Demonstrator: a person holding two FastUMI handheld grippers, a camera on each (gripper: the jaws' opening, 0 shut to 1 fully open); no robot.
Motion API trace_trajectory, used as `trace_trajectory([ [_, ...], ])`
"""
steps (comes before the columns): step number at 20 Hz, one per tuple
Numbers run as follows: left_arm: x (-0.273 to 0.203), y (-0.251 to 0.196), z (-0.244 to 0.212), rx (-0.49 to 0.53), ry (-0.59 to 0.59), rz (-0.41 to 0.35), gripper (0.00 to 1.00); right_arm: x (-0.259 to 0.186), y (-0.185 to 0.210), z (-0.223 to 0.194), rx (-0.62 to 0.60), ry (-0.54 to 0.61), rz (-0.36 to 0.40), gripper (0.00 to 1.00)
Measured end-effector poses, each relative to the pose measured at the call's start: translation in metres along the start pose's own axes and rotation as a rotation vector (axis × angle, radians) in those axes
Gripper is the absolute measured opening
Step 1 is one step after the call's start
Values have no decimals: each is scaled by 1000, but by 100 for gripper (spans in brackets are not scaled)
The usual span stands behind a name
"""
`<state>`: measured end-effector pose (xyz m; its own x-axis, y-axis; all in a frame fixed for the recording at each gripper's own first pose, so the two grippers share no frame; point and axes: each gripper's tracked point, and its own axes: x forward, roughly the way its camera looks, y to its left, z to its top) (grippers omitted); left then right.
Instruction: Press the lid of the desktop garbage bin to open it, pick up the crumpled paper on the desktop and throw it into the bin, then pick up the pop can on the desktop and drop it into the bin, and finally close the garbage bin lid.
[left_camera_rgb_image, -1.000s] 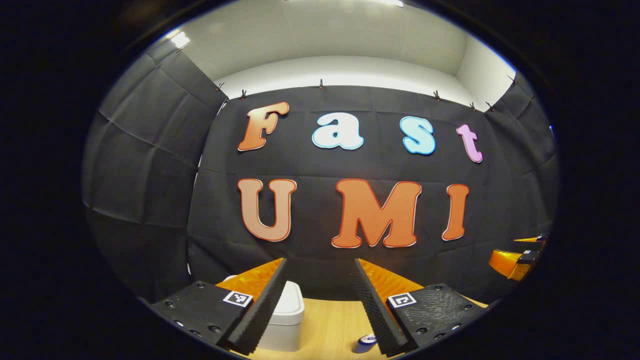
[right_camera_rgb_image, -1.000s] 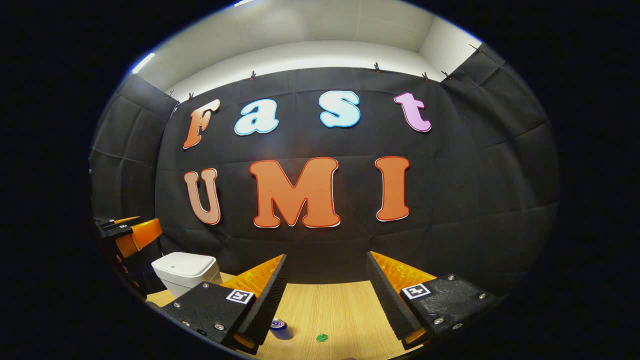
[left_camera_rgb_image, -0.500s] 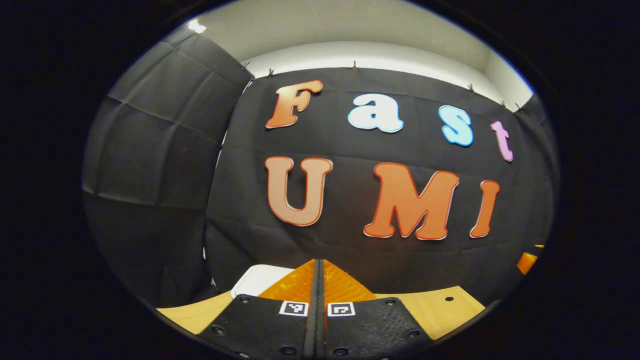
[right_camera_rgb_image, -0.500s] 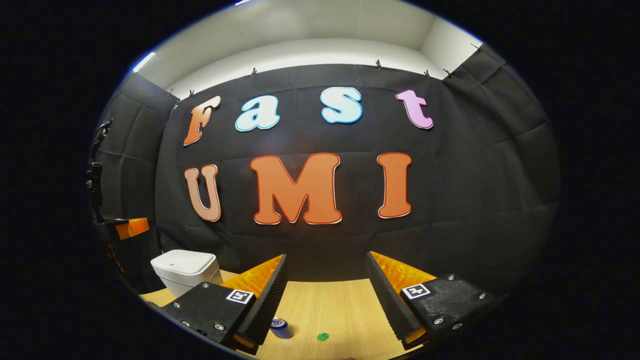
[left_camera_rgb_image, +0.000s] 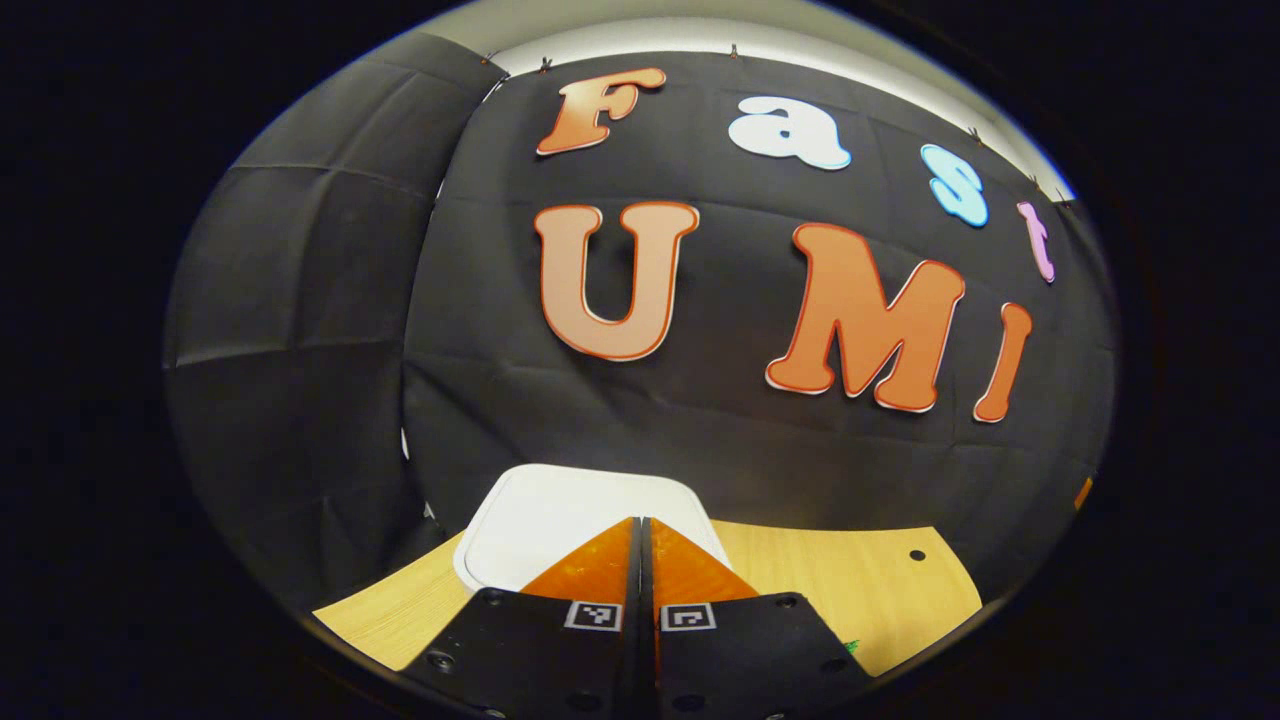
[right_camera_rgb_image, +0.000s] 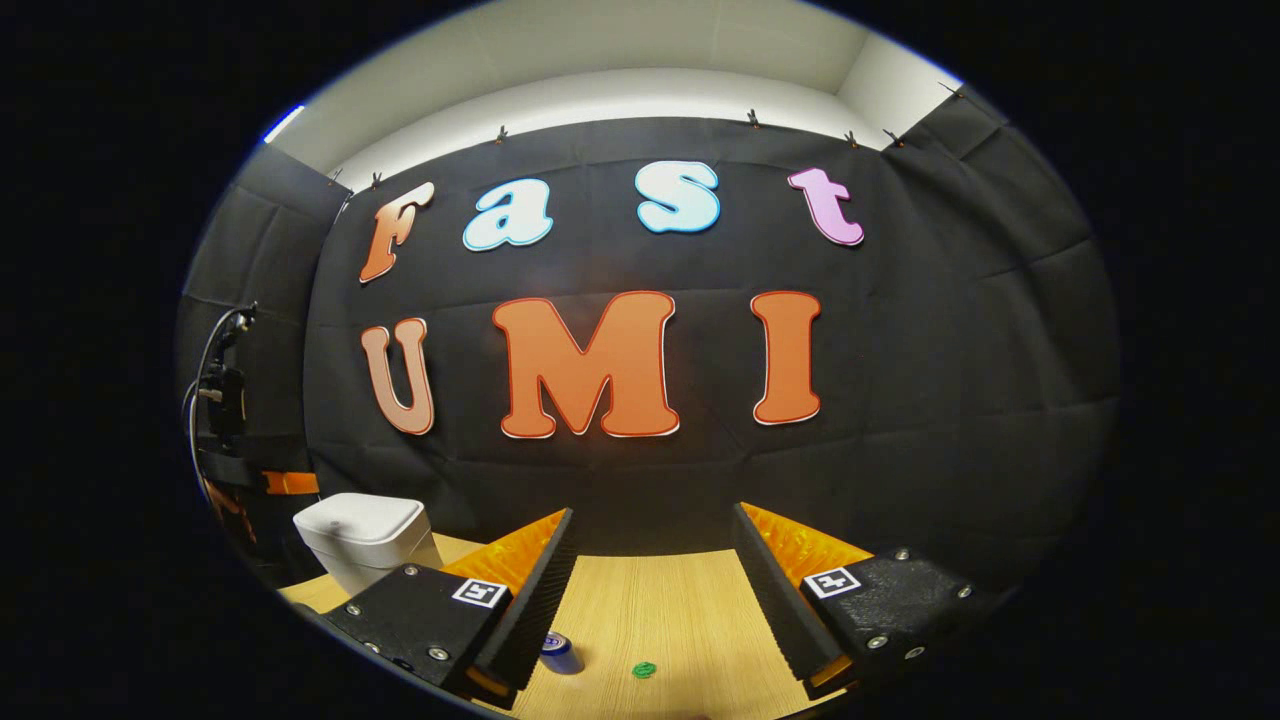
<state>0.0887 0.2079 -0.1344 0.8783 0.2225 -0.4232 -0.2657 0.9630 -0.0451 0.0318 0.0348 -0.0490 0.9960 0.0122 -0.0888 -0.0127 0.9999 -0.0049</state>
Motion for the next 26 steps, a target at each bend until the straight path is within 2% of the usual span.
trace_trajectory([
  [4, 14, 24, -34, -18, 105, 38, 0, 5, -6, -7, -2, 13, -13, 92],
  [7, 19, 26, -50, -39, 151, 21, 0, 7, -10, -14, 6, 30, -21, 92],
  [13, 25, 28, -44, -17, 142, 2, 0, 11, -3, -25, 3, 63, -3, 92],
  [15, 27, 31, -27, -3, 84, 12, 0, 11, -2, -24, -8, 62, 5, 92],
  [17, 31, 31, -33, 11, 121, 14, 0, 10, 0, -27, -18, 66, 11, 92],
  [19, 36, 28, -45, -27, 169, -9, 0, 10, 1, -27, -23, 67, 16, 92],
  [21, 41, 31, -42, -30, 153, 8, 0, 8, -3, -25, -28, 61, 10, 92],
  [26, 44, 33, -48, -81, 236, -6, 0, 6, -9, -30, -23, 74, -1, 92],
])
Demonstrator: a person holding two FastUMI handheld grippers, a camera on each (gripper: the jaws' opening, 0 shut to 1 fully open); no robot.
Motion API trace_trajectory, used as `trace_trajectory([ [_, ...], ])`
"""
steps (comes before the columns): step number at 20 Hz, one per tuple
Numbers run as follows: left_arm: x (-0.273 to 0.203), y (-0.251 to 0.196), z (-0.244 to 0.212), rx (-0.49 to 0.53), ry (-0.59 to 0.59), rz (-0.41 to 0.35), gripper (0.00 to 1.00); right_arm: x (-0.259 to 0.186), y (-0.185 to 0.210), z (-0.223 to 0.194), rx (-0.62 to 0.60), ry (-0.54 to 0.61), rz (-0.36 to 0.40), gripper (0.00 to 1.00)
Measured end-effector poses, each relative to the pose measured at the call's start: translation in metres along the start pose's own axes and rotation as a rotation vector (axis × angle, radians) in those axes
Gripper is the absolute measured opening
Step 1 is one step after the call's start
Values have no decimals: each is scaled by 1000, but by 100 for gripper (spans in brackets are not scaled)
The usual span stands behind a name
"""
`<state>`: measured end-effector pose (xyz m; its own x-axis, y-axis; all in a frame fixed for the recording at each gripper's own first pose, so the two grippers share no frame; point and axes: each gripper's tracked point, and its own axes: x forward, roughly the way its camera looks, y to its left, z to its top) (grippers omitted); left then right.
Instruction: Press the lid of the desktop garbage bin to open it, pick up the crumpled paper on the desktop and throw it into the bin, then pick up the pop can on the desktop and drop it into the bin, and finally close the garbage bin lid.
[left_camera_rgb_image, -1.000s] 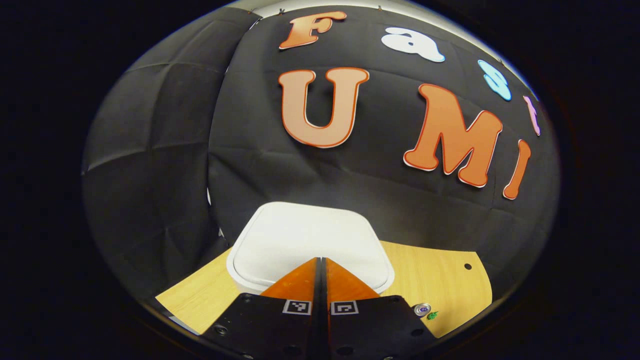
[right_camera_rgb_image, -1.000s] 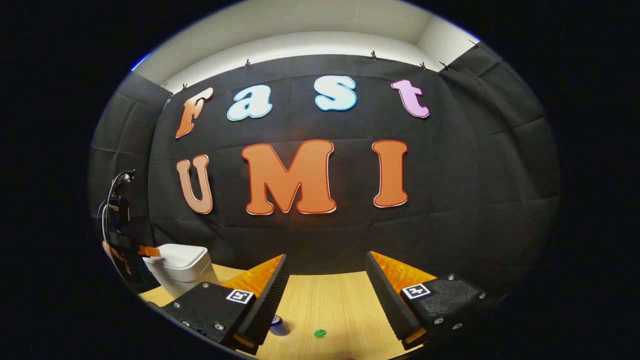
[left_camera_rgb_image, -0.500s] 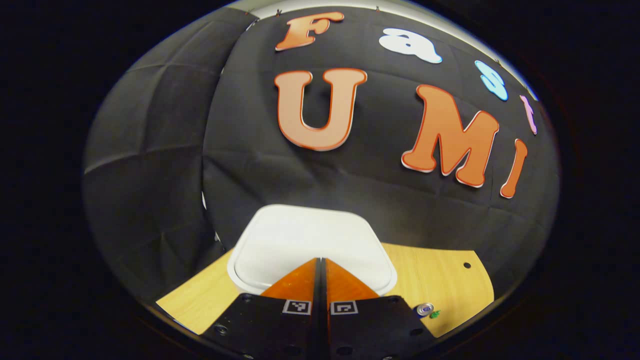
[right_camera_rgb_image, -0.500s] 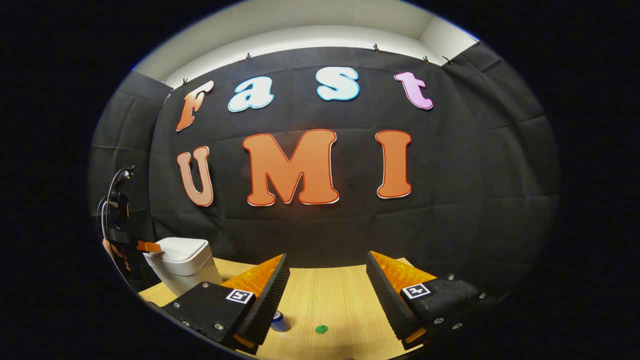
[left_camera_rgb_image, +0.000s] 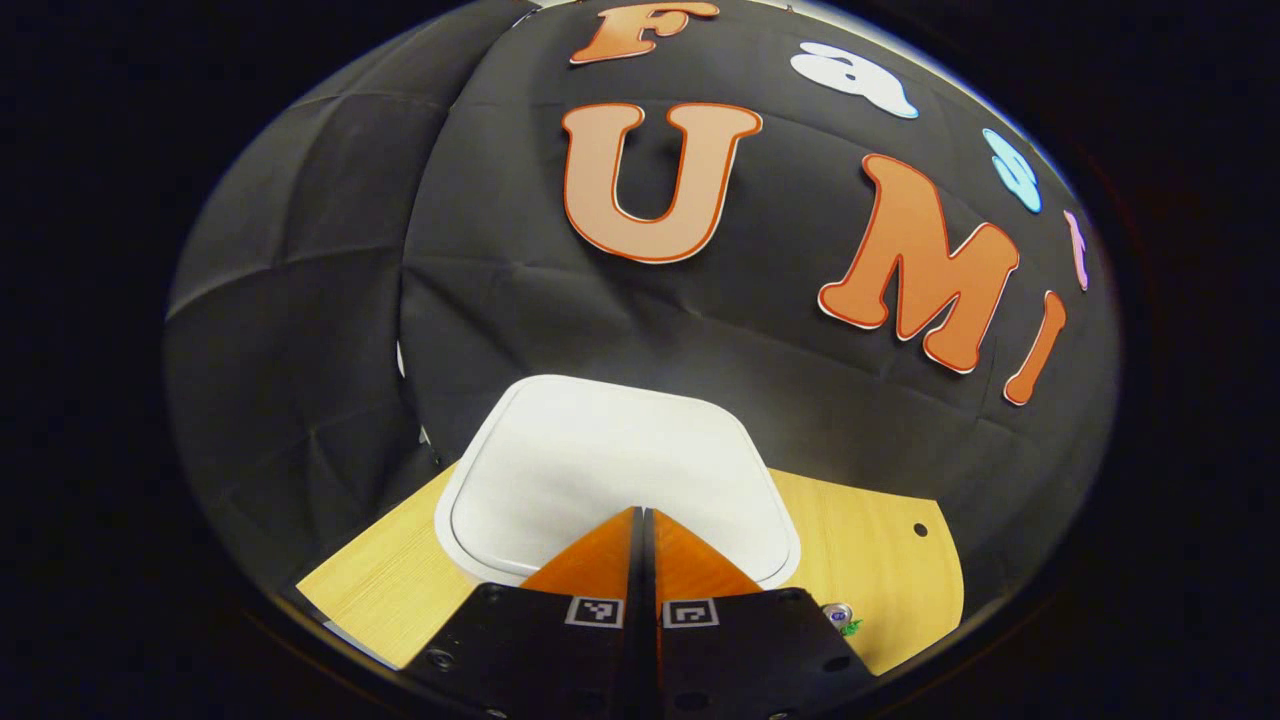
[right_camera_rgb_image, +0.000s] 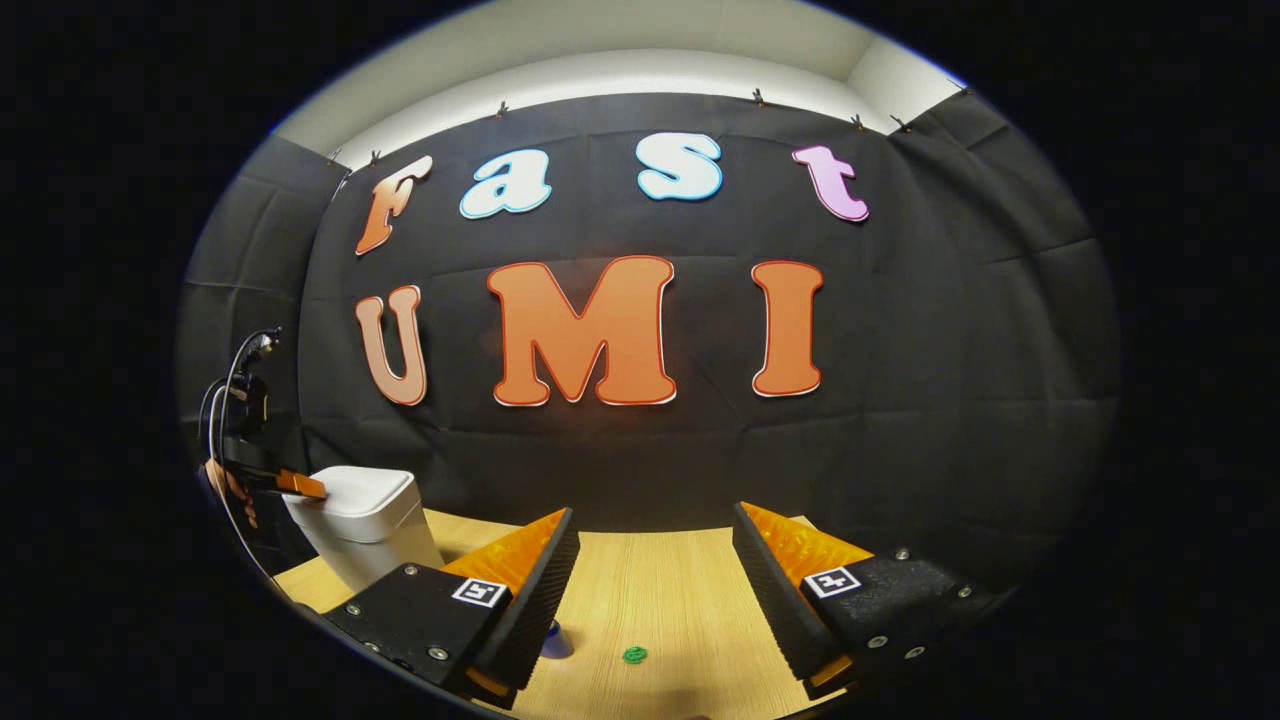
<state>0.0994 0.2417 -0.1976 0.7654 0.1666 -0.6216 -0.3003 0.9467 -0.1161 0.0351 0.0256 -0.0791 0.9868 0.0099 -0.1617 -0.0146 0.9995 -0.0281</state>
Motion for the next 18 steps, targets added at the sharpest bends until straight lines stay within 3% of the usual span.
trace_trajectory([
  [4, -9, -8, 13, 117, -74, 3, 0, -1, 1, 0, 25, 4, 9, 92],
  [11, -77, -28, 83, 231, -390, 47, 0, -5, 6, -8, 2, 23, 31, 92],
  [14, -101, -35, 92, 226, -481, 42, 9, -7, 6, -12, -3, 25, 35, 92],
  [15, -110, -40, 92, 210, -501, 28, 12, -8, 6, -14, -9, 25, 38, 92],
  [18, -132, -48, 84, 202, -522, 11, 56, -4, 6, -28, -27, 31, 48, 92],
])
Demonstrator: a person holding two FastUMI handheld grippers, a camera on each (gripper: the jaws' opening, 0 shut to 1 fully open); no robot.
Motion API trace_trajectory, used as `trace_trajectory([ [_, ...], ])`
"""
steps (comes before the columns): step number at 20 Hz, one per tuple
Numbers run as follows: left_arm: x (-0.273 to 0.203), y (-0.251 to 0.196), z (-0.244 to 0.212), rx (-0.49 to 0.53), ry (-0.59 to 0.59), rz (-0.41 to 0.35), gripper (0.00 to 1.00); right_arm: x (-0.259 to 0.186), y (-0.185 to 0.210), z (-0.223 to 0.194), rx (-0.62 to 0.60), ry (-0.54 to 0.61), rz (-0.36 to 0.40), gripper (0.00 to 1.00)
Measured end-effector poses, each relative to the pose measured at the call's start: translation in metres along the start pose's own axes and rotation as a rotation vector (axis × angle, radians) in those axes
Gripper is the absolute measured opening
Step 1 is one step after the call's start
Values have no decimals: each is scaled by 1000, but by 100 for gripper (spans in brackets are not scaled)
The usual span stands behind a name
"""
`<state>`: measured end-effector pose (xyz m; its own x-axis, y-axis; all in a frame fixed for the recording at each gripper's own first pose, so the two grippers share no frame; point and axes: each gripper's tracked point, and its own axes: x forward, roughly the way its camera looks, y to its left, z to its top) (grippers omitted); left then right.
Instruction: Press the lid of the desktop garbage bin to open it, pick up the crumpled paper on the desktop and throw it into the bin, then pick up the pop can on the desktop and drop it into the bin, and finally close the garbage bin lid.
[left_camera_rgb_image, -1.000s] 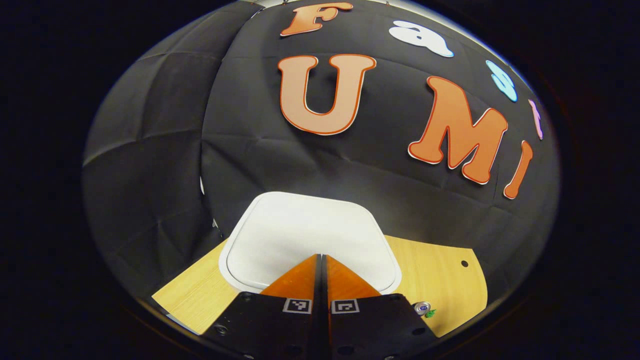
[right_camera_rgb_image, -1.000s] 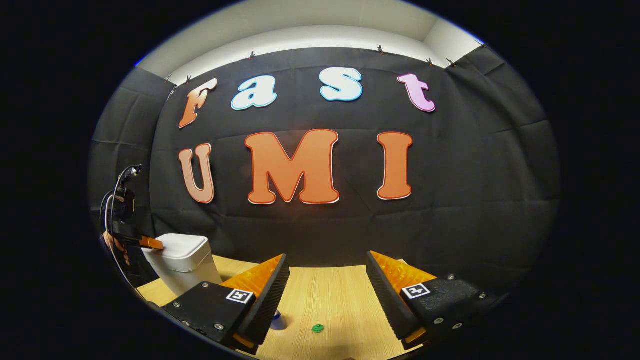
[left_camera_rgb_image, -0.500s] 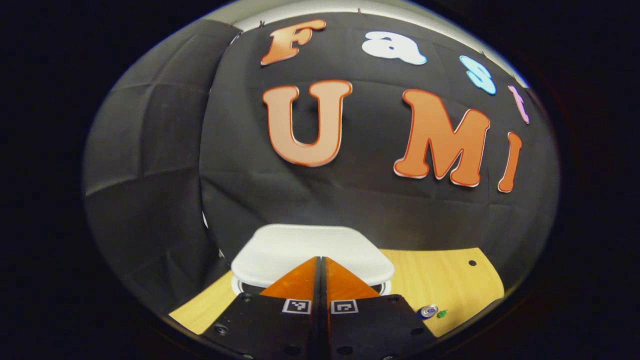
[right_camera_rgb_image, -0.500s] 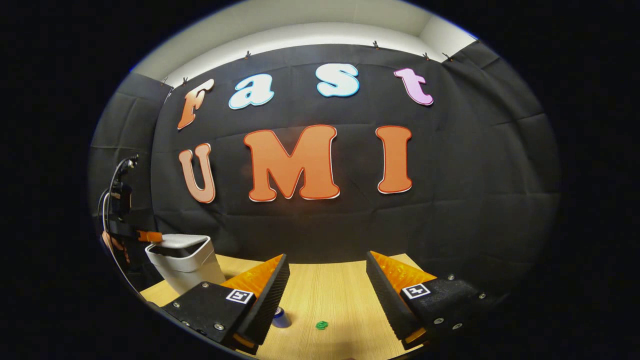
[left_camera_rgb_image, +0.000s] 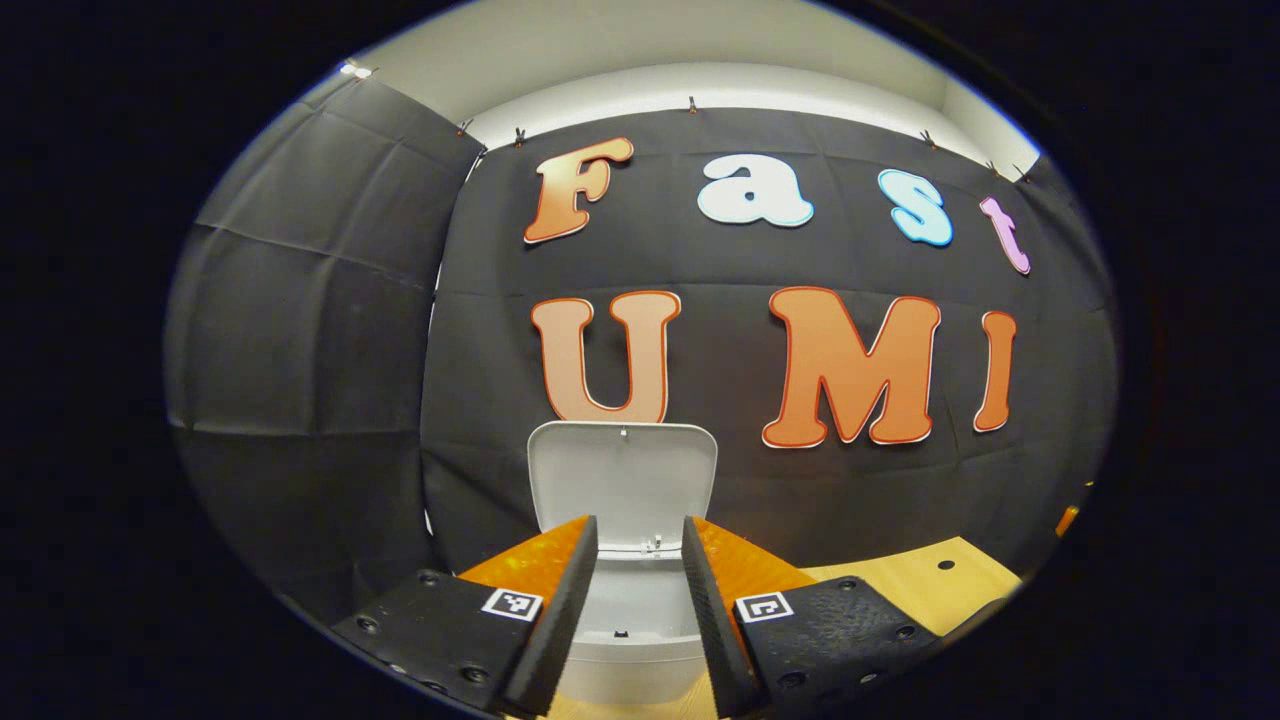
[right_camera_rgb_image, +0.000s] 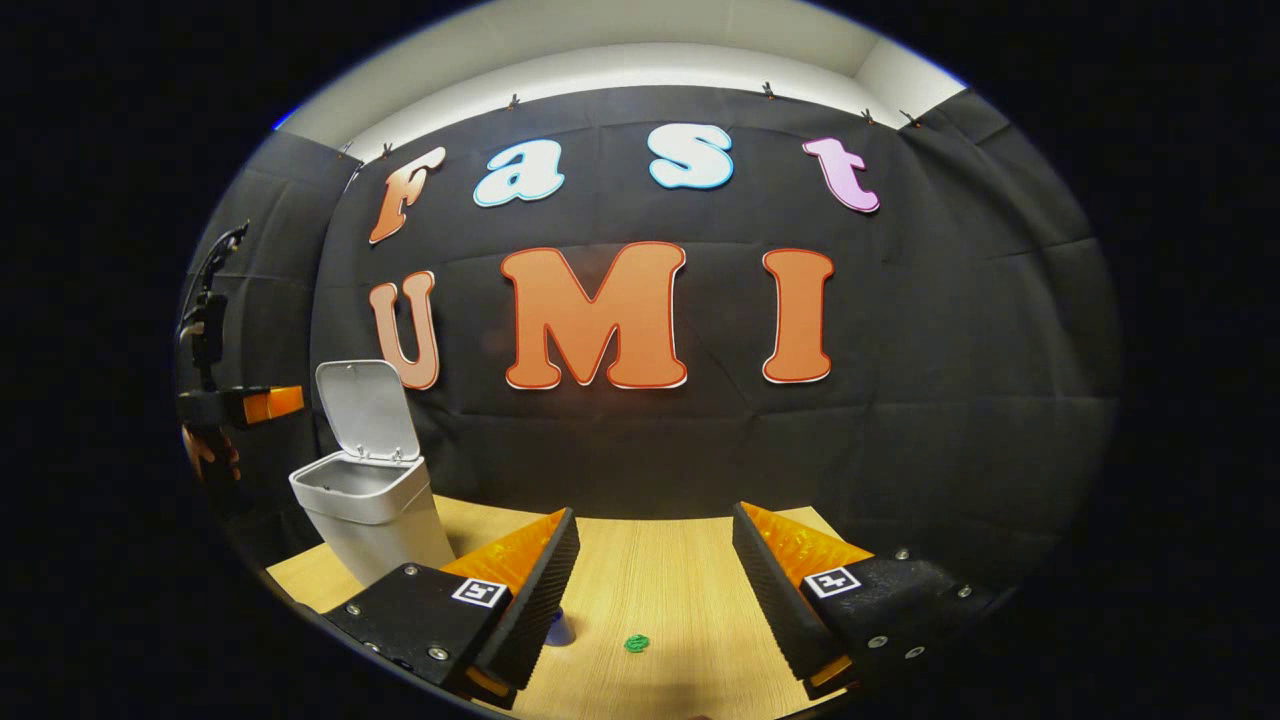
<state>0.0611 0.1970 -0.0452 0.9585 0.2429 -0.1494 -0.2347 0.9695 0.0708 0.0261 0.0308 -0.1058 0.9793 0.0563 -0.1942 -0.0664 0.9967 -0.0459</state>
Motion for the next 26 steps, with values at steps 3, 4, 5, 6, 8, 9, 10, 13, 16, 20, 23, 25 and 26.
trace_trajectory([
  [3, -19, -17, 9, -21, -26, -34, 66, 8, 4, -25, -24, 11, 30, 92],
  [4, -31, -21, 16, -23, -43, -43, 78, 12, 4, -37, -32, 21, 40, 92],
  [5, -37, -30, 15, -18, -53, -52, 89, 16, 7, -50, -39, 32, 51, 92],
  [6, -44, -37, 17, -5, -60, -61, 94, 22, 9, -64, -48, 50, 60, 92],
  [8, -54, -49, 23, 18, -73, -78, 94, 32, 13, -94, -66, 94, 78, 92],
  [9, -60, -57, 25, 15, -78, -96, 94, 38, 18, -107, -70, 116, 87, 92],
  [10, -66, -64, 26, 7, -74, -109, 94, 45, 20, -120, -72, 132, 91, 92],
  [13, -83, -77, 32, 21, -76, -131, 94, 63, 23, -162, -76, 201, 97, 92],
  [16, -94, -87, 41, 36, -87, -140, 94, 79, 20, -204, -94, 265, 94, 93],
  [20, -108, -97, 51, 51, -100, -141, 94, 96, 23, -244, -107, 339, 102, 93],
  [23, -118, -106, 59, 105, -116, -135, 94, 107, 27, -268, -108, 379, 106, 93],
  [25, -125, -111, 63, 126, -122, -142, 95, 113, 30, -287, -118, 426, 111, 93],
  [26, -127, -112, 63, 133, -118, -140, 98, 116, 31, -296, -119, 446, 111, 92],
])
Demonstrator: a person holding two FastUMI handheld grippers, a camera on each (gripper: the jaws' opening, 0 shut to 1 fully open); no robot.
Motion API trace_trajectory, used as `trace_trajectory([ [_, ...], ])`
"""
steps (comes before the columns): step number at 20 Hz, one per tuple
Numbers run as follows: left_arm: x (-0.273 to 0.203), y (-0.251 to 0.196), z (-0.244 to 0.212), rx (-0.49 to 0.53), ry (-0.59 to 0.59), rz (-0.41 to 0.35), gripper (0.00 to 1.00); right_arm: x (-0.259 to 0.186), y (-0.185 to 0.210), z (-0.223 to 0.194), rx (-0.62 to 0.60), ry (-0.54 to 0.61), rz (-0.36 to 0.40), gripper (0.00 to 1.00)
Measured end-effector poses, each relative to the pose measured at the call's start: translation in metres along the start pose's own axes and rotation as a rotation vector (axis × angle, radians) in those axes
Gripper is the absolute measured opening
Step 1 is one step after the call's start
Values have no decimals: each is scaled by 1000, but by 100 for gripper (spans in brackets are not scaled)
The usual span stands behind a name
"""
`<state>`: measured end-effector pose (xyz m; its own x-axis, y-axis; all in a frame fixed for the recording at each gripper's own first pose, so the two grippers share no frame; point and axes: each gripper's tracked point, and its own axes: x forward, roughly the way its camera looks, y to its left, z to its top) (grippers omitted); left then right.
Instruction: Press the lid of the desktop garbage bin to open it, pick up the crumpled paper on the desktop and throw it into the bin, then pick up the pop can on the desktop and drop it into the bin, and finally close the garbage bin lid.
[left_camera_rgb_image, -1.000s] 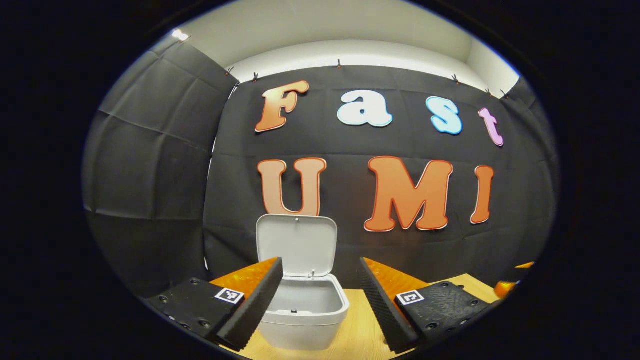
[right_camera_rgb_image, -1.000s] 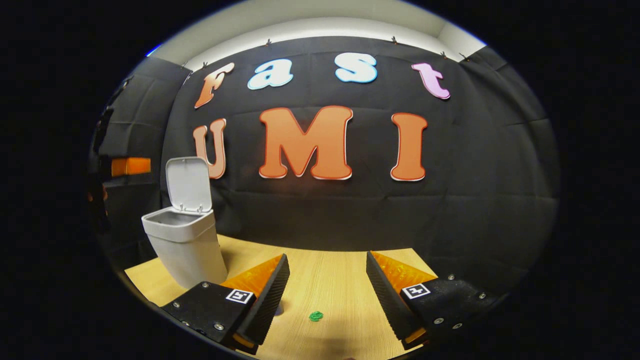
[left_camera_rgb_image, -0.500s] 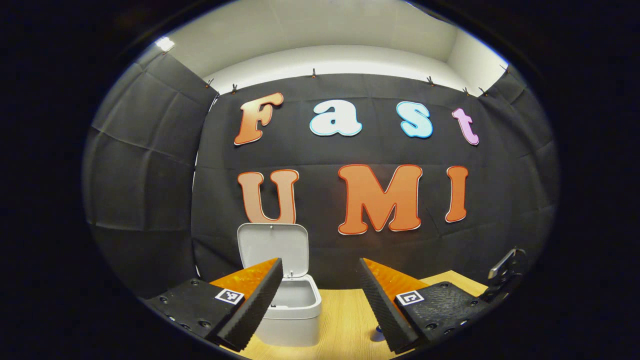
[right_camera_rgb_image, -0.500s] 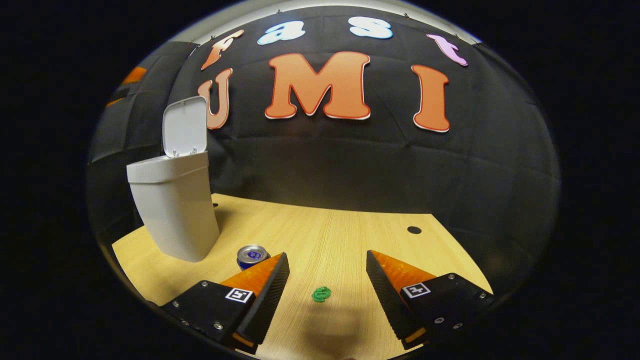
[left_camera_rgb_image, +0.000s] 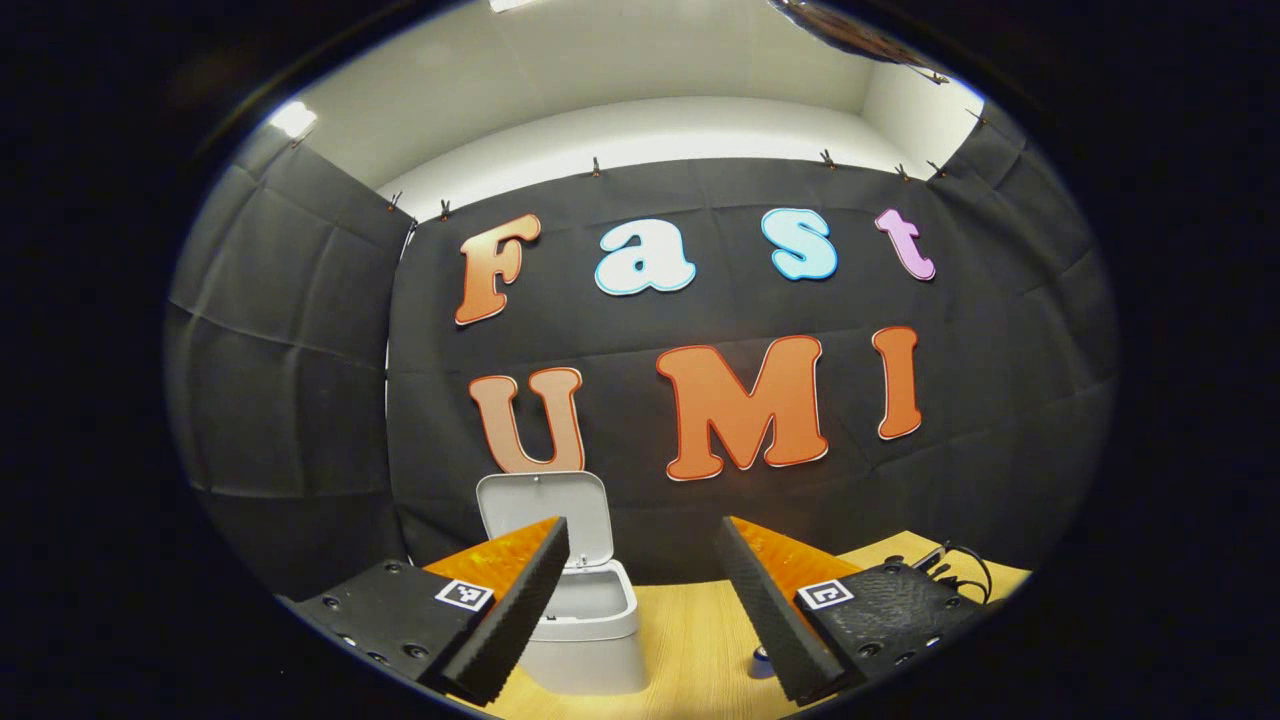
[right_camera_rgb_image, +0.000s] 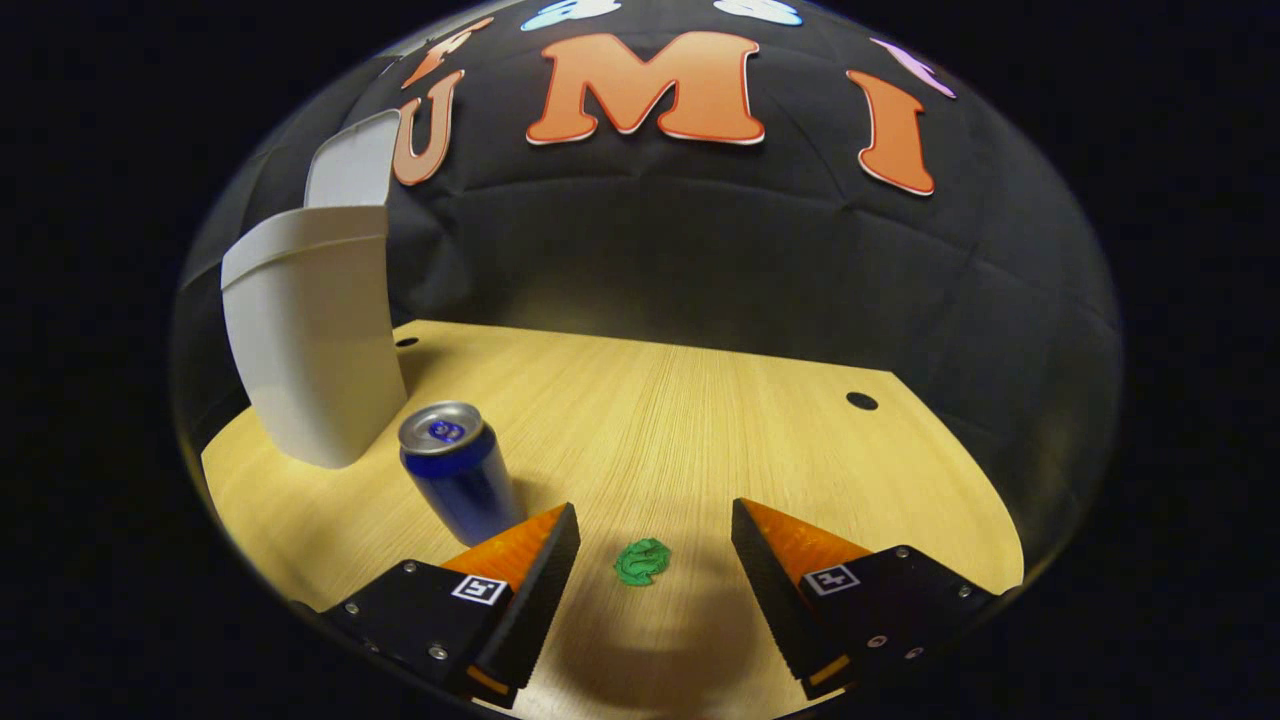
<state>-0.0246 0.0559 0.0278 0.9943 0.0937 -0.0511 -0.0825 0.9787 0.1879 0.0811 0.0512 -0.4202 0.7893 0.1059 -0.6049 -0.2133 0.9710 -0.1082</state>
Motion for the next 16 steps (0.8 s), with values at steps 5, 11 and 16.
trace_trajectory([
  [5, -10, 10, -6, 23, 36, 38, 95, 23, 4, -28, -18, 93, -5, 71],
  [11, -20, 23, -10, 20, 53, 77, 99, 30, 10, -48, -35, 172, -3, 26],
  [16, -19, 21, -14, 11, 57, 56, 95, 22, 6, -41, -20, 163, -7, 21],
])
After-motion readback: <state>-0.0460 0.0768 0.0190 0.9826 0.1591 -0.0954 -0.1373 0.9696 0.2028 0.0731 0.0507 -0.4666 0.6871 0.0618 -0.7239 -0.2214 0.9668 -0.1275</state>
